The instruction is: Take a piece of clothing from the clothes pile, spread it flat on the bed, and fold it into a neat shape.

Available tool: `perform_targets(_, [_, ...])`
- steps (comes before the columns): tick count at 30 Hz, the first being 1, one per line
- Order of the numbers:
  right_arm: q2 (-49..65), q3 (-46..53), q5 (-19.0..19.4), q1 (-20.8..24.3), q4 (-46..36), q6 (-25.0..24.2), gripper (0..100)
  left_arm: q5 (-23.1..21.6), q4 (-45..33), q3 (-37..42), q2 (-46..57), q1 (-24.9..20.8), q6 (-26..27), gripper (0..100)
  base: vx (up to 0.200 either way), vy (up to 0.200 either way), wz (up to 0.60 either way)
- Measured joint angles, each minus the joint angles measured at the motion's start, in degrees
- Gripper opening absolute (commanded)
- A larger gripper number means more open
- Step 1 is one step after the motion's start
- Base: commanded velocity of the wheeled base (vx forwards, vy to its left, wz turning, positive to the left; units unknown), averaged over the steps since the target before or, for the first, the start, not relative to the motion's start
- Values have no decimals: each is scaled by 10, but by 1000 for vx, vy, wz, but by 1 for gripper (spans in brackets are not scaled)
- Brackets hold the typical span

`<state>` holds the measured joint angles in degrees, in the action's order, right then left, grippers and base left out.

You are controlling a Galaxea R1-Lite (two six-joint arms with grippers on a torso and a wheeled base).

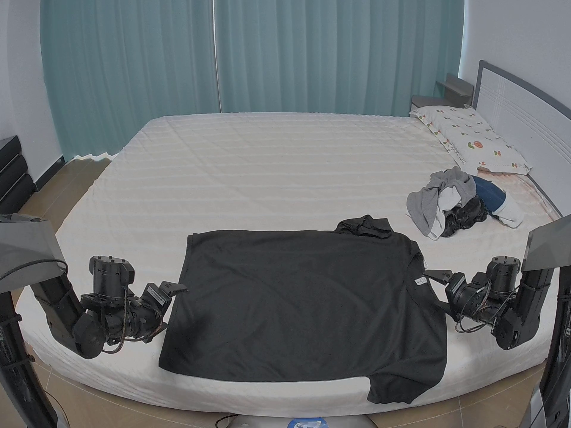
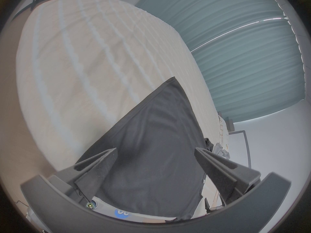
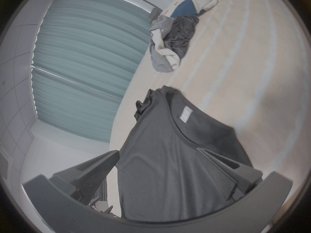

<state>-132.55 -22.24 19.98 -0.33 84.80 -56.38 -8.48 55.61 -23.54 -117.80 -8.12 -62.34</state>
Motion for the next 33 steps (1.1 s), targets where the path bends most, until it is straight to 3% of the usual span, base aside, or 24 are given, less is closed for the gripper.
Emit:
perform_targets(13, [-17, 6, -2, 5, 3, 2, 100, -4, -3, -2, -10, 13, 78, 100, 0, 0, 0])
perform_targets(18, [-22, 8, -2, 6, 12, 3, 100, -11, -18, -19, -20, 20, 160, 100, 0, 0, 0])
perform_targets(27, [-29, 12, -4, 8, 27, 4, 100, -14, -209, -122, -42, 19, 211, 100, 0, 0, 0])
perform_targets(33, [-33, 12, -5, 11, 29, 5, 100, -10, -220, -140, -62, 16, 270, 100, 0, 0, 0])
